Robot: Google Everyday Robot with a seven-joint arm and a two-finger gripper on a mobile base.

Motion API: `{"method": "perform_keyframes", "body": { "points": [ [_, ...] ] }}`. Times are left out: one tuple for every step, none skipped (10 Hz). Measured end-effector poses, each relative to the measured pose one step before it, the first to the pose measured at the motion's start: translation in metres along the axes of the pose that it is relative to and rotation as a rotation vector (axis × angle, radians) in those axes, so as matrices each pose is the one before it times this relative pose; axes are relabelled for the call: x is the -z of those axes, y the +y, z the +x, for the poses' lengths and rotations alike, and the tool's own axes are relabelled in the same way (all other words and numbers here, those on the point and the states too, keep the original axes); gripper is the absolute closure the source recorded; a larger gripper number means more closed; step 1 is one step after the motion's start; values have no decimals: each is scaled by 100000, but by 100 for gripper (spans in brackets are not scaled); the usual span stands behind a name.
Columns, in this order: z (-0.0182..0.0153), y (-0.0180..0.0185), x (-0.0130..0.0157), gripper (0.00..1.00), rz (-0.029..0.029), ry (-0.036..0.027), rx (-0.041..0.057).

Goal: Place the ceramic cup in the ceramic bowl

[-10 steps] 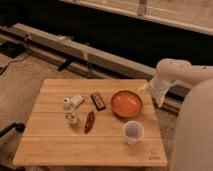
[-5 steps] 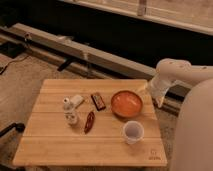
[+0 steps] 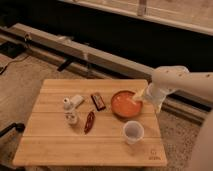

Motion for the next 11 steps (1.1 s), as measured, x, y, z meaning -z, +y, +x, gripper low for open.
{"method": "perform_keyframes", "body": {
  "points": [
    [1479,-277,182,20,301,127,182],
    [1974,-139,183,20,317,131,880],
    [2020,-2,197,20,547,60,1732],
    [1575,212,99,20,602,300,2082],
    [1081,286,73,20,598,244,2304],
    [897,668,58,20,186,491,2769],
    [343,452,-29,20,202,618,1777],
    [280,424,-27,20,32,579,1733],
    [366,825,-121,20,-95,830,2546],
    [214,707,-240,20,-87,955,1786],
    [154,492,-183,20,132,784,1215]
  ]
}}
